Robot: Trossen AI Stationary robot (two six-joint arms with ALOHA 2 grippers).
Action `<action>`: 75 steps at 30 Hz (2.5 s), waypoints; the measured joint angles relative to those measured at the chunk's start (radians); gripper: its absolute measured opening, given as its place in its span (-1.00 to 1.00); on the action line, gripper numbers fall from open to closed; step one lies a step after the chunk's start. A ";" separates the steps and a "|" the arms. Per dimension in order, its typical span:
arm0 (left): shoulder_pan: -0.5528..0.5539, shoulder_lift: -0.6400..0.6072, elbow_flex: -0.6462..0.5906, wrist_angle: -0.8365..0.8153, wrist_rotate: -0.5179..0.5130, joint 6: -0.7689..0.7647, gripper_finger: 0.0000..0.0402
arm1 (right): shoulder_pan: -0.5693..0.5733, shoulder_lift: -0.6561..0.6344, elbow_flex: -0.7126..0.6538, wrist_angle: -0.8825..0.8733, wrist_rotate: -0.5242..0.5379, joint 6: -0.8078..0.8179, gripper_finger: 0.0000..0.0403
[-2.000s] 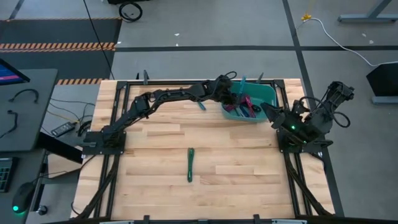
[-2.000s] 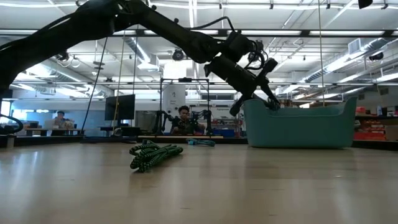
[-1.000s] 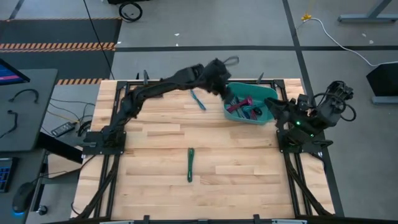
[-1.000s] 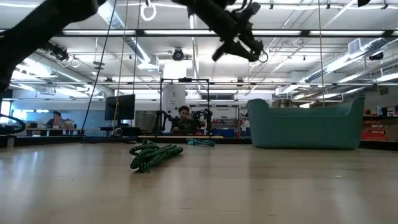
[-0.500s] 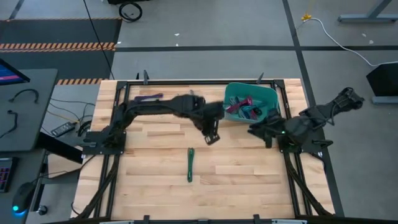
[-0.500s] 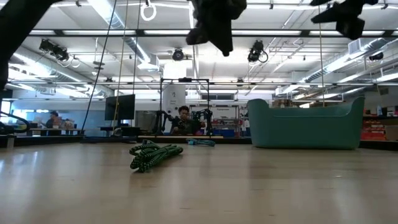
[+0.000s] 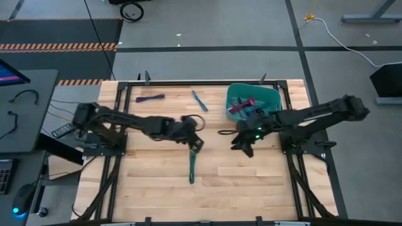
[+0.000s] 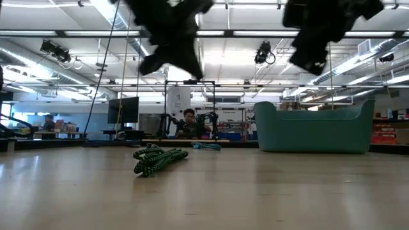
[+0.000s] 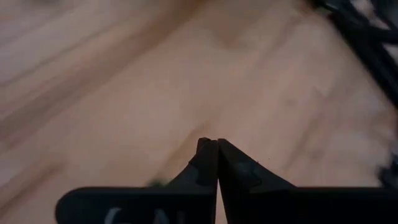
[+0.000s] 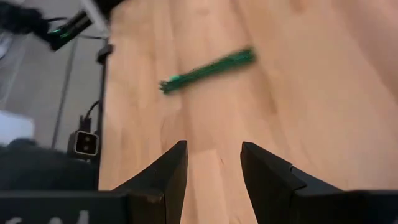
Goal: Pick and place USB-C Cables
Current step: Put the green charger cable into the light blue bin
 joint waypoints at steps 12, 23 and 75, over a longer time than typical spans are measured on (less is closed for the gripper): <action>-0.023 -0.336 -0.405 -0.055 -0.133 -0.346 -0.87 | -0.022 0.575 0.289 0.232 -0.191 -0.401 -0.19; -0.050 -0.420 -0.437 -0.074 -0.101 -0.254 -0.96 | -0.022 0.965 0.697 0.123 -0.244 -0.834 0.20; -0.055 -0.422 -0.439 0.501 -0.070 0.795 -0.97 | -0.206 0.062 0.294 -0.676 0.619 0.762 -0.92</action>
